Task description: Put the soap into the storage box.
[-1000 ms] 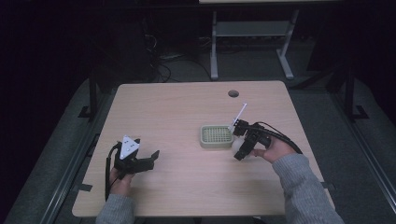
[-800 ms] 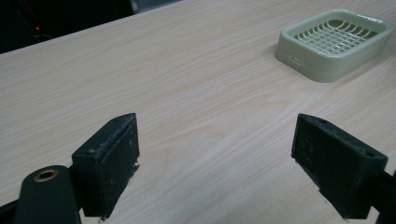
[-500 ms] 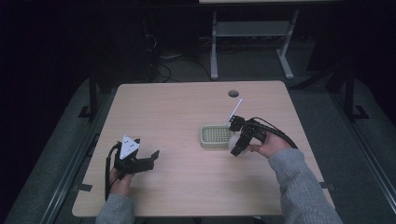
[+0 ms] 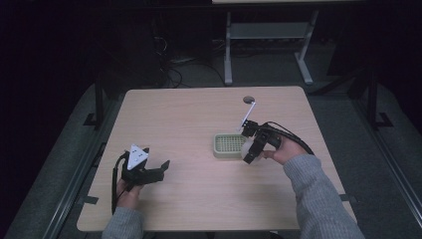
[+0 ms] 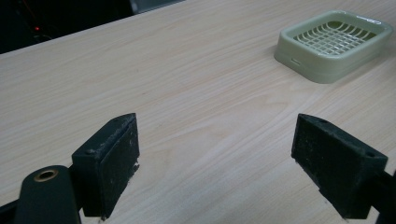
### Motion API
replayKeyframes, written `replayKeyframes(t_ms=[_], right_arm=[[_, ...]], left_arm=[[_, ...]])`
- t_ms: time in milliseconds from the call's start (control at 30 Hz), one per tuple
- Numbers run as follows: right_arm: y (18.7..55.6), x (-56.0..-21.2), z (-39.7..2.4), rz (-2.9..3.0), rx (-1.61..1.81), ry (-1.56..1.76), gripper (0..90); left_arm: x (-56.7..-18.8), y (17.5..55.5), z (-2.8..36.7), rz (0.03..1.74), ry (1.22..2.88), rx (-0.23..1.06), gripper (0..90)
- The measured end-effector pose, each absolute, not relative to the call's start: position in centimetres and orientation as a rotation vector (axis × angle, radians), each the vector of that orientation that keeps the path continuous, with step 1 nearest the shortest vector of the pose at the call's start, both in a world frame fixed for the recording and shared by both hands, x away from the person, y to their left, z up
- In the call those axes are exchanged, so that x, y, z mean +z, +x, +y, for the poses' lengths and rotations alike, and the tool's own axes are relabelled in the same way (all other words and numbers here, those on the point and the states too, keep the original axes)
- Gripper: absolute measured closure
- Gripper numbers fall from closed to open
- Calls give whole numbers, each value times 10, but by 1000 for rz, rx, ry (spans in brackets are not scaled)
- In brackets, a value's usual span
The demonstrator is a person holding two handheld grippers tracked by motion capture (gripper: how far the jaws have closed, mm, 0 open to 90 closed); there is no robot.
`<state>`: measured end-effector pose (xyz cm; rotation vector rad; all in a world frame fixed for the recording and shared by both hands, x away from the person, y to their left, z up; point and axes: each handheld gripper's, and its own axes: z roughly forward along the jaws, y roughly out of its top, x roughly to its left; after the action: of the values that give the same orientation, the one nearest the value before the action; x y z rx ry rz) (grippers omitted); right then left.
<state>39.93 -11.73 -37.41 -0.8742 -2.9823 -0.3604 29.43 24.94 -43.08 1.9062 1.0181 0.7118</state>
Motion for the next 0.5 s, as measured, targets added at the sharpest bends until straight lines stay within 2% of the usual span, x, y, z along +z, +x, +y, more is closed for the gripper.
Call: replayKeyframes(t_ms=[500], right_arm=[[411, -371, -109, -2986, -356, -865, 234]], left_arm=[[-430, 295, 250, 1018, 1904, 712, 148]])
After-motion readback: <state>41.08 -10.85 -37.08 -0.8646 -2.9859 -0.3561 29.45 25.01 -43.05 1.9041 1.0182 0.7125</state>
